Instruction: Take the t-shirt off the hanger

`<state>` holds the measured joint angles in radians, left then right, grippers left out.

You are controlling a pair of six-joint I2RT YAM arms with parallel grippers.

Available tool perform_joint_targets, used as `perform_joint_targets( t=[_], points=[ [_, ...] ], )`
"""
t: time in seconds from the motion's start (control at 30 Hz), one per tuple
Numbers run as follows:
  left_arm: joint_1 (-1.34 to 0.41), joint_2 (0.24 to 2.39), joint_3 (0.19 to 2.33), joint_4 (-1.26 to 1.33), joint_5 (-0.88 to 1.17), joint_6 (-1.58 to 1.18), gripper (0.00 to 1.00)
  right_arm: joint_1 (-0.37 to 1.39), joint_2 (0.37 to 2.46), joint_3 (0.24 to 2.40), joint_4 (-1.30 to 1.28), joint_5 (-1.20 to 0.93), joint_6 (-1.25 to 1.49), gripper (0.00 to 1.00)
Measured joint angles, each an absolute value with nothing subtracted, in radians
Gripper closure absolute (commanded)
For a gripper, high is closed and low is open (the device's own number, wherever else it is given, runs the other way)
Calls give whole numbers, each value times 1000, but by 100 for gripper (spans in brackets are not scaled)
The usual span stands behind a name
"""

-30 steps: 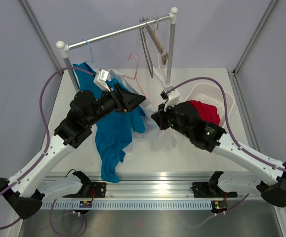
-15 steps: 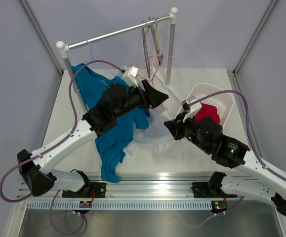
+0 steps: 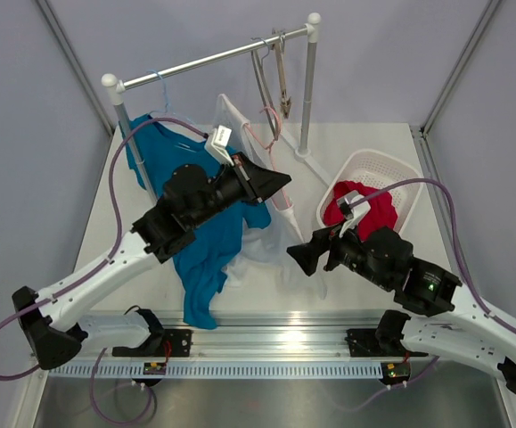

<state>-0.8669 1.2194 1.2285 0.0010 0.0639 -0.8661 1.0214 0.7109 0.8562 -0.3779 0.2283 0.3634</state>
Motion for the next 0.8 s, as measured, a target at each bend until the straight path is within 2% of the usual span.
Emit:
perform_joint_targets(
  t=[0.13, 0.2, 0.23, 0.27, 0.3, 0.33, 0.37, 0.4, 0.57, 0.8],
  points=[
    [-867, 1091, 1158, 35, 54, -872, 100, 1033, 664, 813, -379, 146, 396, 5],
    [-867, 1042, 1135, 59, 47, -873, 100, 1045, 659, 791, -374, 110, 417, 16],
    [-867, 1024, 1131, 63, 45, -873, 100, 1050, 659, 777, -371, 101, 426, 24],
    [-867, 1011, 1130, 65, 43, -873, 100, 1053, 656, 762, -371, 92, 436, 35],
    [-867, 1001, 1130, 70, 41, -871, 100, 1057, 656, 743, -371, 85, 450, 72],
    [-867, 994, 1130, 76, 40, -868, 100, 1062, 656, 729, -374, 81, 453, 87],
    [-867, 989, 1130, 78, 38, -864, 100, 1067, 655, 718, -381, 77, 466, 96],
    [-867, 987, 1130, 78, 33, -859, 100, 1074, 654, 711, -386, 75, 477, 100],
    [-859, 1000, 1150, 66, -9, -801, 100, 1123, 646, 706, -406, 60, 513, 100],
    [-756, 1138, 1393, 14, 17, -752, 100, 1322, 638, 706, -458, 176, 590, 100]
  ],
)
